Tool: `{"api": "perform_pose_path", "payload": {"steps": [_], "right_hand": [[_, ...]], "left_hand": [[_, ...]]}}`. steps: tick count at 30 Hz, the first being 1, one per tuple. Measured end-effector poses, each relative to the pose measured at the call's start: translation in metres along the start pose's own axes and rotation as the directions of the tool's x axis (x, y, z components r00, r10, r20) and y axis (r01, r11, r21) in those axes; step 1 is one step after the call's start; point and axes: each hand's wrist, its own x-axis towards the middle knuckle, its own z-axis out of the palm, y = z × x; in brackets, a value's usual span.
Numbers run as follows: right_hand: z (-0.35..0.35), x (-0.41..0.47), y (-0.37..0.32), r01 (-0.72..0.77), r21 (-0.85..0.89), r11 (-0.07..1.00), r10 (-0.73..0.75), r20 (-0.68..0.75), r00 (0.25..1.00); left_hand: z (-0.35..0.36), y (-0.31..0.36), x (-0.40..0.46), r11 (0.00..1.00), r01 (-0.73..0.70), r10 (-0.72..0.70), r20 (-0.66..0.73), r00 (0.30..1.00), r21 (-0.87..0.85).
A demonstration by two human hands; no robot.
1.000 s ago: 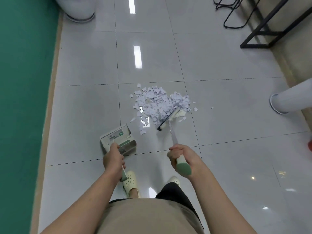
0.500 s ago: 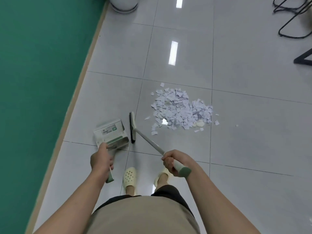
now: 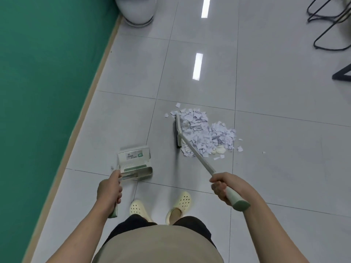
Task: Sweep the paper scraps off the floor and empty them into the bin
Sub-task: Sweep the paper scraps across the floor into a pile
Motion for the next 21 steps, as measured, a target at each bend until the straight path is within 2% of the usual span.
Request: {"api": "perform_pose_path", "payload": {"steps": [6,13,21], "right_hand": [[-0.015,-0.039,-0.030,0.122,-0.130,0.984,-0.135,-0.098,0.986],[0.016,-0.024,-0.079,0.238,-0.305,0.922,-0.312,-0.225,0.923],[0.069,0.013,-0.141,0.321,-0.241,0.916,-0.393,-0.377,0.839]], "left_hand": [[0.005,0.045,0.024,0.959,-0.124,0.087,0.154,0.984,0.254],[0.040,0.129,0.061,0.902,-0.227,0.117,0.298,0.947,0.366],[0.058,0.234,0.124,0.771,-0.361,0.086,0.476,0.875,0.524]]}}
